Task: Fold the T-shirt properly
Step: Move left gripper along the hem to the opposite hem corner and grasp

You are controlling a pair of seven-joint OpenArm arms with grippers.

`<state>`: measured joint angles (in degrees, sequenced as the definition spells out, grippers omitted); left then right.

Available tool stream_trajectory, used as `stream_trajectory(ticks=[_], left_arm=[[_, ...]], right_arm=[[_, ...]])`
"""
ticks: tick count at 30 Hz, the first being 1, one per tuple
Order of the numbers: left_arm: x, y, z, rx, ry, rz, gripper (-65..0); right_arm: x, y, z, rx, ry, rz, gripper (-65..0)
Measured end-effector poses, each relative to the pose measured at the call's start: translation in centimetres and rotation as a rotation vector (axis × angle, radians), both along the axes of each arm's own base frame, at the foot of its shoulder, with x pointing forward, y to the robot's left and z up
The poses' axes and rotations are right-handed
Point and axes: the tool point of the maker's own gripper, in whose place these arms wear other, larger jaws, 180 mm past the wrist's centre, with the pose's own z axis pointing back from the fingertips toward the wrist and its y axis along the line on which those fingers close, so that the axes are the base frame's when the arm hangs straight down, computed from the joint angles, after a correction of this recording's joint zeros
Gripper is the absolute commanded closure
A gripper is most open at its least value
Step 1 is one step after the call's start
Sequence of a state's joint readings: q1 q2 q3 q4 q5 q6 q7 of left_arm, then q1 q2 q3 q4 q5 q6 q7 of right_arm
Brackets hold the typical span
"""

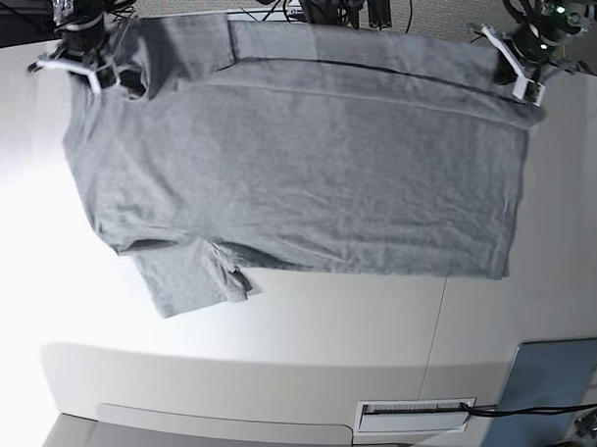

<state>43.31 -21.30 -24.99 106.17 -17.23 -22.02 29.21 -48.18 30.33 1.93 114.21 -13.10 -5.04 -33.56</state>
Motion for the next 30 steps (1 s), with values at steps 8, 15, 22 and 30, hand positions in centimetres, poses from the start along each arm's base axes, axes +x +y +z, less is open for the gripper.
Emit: stream_trajectory(ticks=[8, 15, 22, 30], left_arm=[[5.3, -1.5, 5.2, -0.01, -0.205, -0.08, -26.7], [13.5, 0.2, 7.9, -0.048, -0.321, 0.018, -29.7], [21.2, 3.1, 8.7, -0.103, -0.392, 0.128, -29.6], [26.3, 5.1, 4.1, -0.169, -0.269, 0.231, -29.6]], right_arm=[[4.2, 0.4, 2.5, -0.014, -0.125, 0.026, -8.3], [7.6, 0.5, 4.6, -0.013, -0.228, 0.028, -23.8], [10.6, 0.7, 6.9, -0.004, -0.33, 0.031, -23.8], [10.6, 2.0, 5.7, 0.142, -0.294, 0.01, -23.8]])
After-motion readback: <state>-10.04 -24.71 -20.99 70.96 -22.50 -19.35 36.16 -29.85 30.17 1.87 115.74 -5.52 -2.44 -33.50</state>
